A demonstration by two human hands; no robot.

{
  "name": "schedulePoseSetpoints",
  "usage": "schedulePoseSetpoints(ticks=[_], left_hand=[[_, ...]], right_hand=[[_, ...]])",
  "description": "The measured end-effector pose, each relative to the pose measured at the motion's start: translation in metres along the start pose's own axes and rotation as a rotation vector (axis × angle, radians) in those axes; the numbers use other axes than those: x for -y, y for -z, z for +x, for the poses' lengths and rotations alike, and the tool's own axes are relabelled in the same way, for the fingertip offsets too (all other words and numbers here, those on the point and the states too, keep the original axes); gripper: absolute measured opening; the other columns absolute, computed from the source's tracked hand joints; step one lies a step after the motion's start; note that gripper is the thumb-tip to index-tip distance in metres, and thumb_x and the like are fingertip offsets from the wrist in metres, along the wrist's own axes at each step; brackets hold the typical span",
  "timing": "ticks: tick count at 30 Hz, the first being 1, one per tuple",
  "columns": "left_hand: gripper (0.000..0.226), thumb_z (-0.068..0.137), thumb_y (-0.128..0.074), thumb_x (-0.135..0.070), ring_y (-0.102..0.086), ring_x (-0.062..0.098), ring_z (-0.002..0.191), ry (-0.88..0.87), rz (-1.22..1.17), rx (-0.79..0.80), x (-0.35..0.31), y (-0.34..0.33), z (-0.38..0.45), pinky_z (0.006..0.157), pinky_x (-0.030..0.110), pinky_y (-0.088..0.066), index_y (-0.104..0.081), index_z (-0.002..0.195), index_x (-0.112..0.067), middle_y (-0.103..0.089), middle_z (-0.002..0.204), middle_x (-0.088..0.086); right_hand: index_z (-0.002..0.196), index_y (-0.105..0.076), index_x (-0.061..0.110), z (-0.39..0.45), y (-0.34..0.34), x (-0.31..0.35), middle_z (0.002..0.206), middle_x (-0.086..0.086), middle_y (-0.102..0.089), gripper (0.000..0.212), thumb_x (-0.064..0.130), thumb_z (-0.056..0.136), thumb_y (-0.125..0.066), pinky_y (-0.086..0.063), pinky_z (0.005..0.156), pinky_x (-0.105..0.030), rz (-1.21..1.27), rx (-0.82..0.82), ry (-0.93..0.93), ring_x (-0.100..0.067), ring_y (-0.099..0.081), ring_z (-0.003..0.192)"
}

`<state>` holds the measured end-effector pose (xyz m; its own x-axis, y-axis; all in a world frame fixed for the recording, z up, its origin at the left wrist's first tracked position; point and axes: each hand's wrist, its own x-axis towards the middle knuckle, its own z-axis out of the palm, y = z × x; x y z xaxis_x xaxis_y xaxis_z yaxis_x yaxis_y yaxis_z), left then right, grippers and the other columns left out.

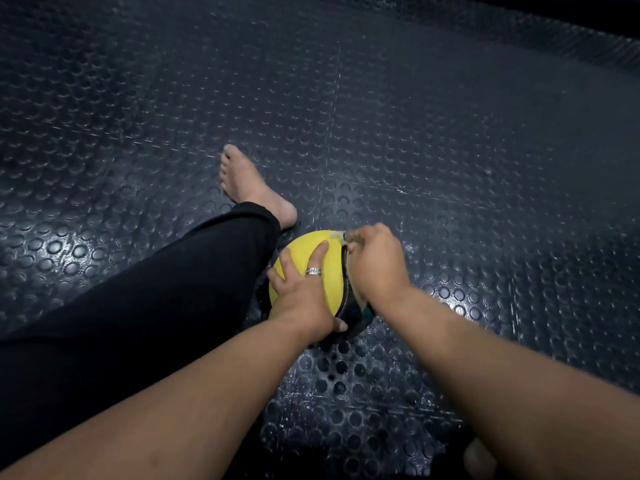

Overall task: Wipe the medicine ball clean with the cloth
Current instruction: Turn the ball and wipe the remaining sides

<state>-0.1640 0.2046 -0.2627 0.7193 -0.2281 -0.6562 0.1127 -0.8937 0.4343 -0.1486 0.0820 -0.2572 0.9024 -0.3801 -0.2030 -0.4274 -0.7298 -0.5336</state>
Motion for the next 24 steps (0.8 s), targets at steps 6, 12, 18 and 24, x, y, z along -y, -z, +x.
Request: schedulePoseSetpoints(ticks=[6, 12, 18, 24], left_hand=[[0.131, 0.064, -0.09, -0.036, 0.001, 0.04, 0.143, -0.019, 0.003, -0.001, 0.002, 0.001, 0.002, 0.112, 0.045, -0.034, 0.011, 0.145, -0.055, 0.023, 0.152, 0.003], [0.13, 0.069, -0.087, -0.035, 0.011, 0.038, 0.145, -0.013, 0.004, 0.02, -0.002, 0.001, -0.004, 0.113, 0.046, -0.029, 0.016, 0.145, -0.055, 0.031, 0.151, 0.003], [0.133, 0.064, -0.09, -0.035, 0.006, 0.038, 0.145, -0.01, -0.019, 0.009, 0.001, 0.003, 0.002, 0.113, 0.046, -0.033, 0.014, 0.145, -0.055, 0.025, 0.151, 0.002], [0.129, 0.069, -0.087, -0.035, 0.012, 0.038, 0.144, -0.034, 0.031, 0.011, -0.003, -0.002, -0.005, 0.112, 0.046, -0.032, 0.016, 0.145, -0.054, 0.032, 0.15, 0.003]], right_hand=[[0.103, -0.068, 0.007, -0.023, 0.004, -0.001, 0.106, -0.008, -0.058, 0.027, -0.001, 0.085, -0.049, -0.043, 0.089, -0.028, 0.045, -0.019, 0.085, -0.027, -0.057, 0.099], [0.103, -0.067, 0.012, 0.025, 0.008, -0.005, 0.103, -0.005, -0.067, 0.019, 0.011, 0.092, -0.053, -0.036, 0.071, -0.018, 0.104, 0.088, -0.183, -0.013, -0.055, 0.085], [0.108, -0.066, 0.008, -0.027, 0.006, -0.009, 0.101, 0.005, -0.049, 0.021, 0.009, 0.092, -0.053, -0.033, 0.084, -0.012, 0.108, -0.061, -0.013, -0.012, -0.053, 0.095], [0.105, -0.067, 0.009, 0.002, 0.007, -0.018, 0.105, -0.004, -0.059, 0.019, 0.01, 0.092, -0.053, -0.036, 0.077, -0.015, 0.124, -0.001, -0.092, -0.014, -0.055, 0.089]])
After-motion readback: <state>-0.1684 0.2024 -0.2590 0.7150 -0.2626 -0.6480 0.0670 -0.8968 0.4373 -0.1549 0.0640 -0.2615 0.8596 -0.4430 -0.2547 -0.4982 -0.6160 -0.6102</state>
